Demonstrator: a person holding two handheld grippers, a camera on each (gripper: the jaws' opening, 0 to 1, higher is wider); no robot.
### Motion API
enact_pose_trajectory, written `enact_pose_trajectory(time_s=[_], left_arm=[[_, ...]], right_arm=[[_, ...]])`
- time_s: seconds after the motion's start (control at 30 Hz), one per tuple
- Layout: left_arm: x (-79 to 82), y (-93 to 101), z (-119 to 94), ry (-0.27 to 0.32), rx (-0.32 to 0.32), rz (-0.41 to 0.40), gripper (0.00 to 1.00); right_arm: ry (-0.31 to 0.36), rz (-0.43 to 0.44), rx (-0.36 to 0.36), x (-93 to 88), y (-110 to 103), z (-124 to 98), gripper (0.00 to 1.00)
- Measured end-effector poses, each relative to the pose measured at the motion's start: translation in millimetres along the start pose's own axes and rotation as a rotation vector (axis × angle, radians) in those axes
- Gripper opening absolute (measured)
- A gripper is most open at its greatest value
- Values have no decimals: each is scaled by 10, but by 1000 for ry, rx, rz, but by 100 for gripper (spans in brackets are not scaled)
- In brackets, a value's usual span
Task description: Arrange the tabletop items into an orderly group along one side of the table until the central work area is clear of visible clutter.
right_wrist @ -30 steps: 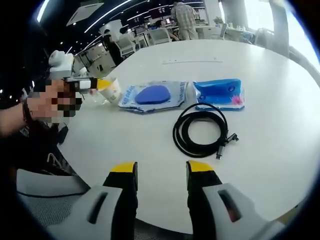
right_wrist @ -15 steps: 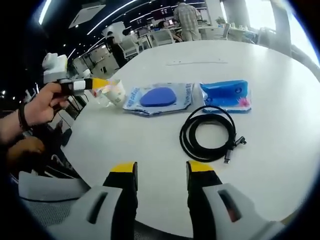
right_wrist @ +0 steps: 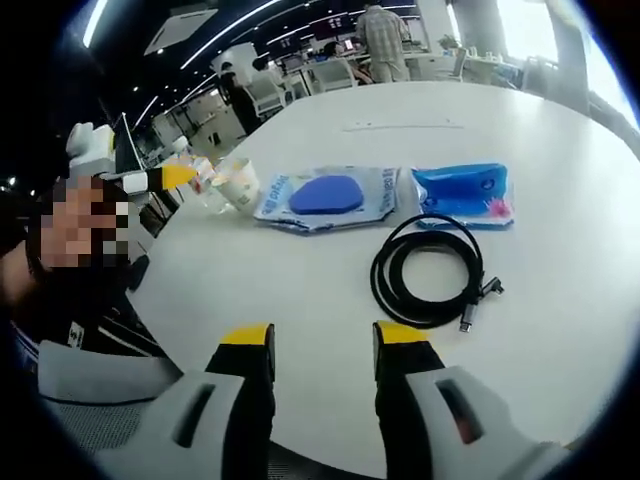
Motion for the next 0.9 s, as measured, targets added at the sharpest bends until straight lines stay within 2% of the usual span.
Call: enact_pose_trajectory(time_s=[0.13, 0.23, 0.5, 0.73, 0.9], left_arm=[[-87, 27, -99, -2, 0, -15, 47], [-162, 35, -166, 7, 6, -57, 48], [-366, 100, -284, -10, -3, -92, 51], [-546, 148, -396, -24, 2, -108, 56], [-630, 127, -443, -27, 23, -99, 56]], right_arm=[[-6, -19, 5, 3, -17, 13, 38], [-9, -36, 10, 12, -30, 27, 38], [-21, -50, 21, -4, -31, 62, 38], [-33, -60, 24, -42, -25, 69, 39], [-35, -57, 25, -50, -26, 65, 38]])
Point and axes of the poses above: the point that each gripper's makers call its tool centre point, and the gripper's own axes: z roughly forward along the fingers, y roughly to its right, x roughly out of its top, the point moved 6 cm from there along -z, roughly backward along the fingers, and after that the axes turned 13 degrees about z, right-handed, at the moved point
